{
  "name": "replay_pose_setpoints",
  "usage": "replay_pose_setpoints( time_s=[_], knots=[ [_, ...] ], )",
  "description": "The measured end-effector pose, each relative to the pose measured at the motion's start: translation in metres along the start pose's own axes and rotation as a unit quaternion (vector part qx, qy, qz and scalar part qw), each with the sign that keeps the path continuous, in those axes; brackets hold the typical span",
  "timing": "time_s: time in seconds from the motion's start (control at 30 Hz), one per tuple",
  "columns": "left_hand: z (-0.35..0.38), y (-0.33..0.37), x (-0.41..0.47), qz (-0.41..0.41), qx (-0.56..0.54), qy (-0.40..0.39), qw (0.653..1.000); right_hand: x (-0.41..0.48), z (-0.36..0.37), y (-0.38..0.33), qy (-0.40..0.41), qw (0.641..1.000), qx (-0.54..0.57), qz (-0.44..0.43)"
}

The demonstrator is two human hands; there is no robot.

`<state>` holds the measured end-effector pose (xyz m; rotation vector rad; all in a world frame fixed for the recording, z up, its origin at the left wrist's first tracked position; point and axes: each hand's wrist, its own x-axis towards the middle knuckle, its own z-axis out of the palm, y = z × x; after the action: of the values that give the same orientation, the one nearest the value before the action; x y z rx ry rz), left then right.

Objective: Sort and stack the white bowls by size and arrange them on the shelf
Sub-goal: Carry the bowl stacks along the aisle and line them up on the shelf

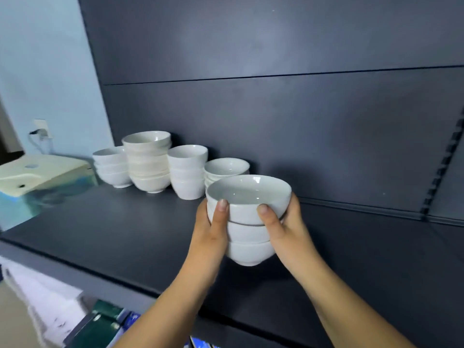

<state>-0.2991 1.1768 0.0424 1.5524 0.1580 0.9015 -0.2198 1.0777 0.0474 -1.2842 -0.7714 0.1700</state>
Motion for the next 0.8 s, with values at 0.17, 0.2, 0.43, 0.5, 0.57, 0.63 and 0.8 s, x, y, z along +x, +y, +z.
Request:
replay_pose_setpoints(
  time_s=[0.17, 0.2, 0.43, 0.5, 0.57, 0.63, 0.8],
  knots=[
    [-0.001, -0.025, 0.023, -0.025, -0.009, -0.061, 0.998, 0.003, -0.006, 0.014, 0.049, 0.998, -0.031, 0.0],
    [-0.002, -0.031, 0.026, -0.031, -0.012, -0.072, 0.997, 0.003, -0.006, 0.017, 0.057, 0.998, -0.04, 0.004],
    [-0.006, -0.048, 0.039, -0.017, -0.02, -0.121, 0.992, 0.005, -0.006, 0.029, 0.086, 0.992, -0.087, 0.013],
    [-0.01, -0.051, 0.044, -0.003, -0.008, -0.14, 0.99, 0.005, -0.006, 0.031, 0.087, 0.991, -0.103, 0.008],
    [-0.017, -0.055, 0.048, -0.001, 0.022, -0.177, 0.984, 0.003, -0.007, 0.03, 0.077, 0.989, -0.122, 0.007],
    [-0.024, -0.053, 0.052, 0.003, 0.046, -0.213, 0.976, 0.002, -0.007, 0.028, 0.067, 0.988, -0.14, 0.01],
    [-0.033, -0.054, 0.049, 0.014, 0.062, -0.284, 0.957, 0.002, -0.009, 0.019, 0.069, 0.98, -0.187, 0.015]
  ],
)
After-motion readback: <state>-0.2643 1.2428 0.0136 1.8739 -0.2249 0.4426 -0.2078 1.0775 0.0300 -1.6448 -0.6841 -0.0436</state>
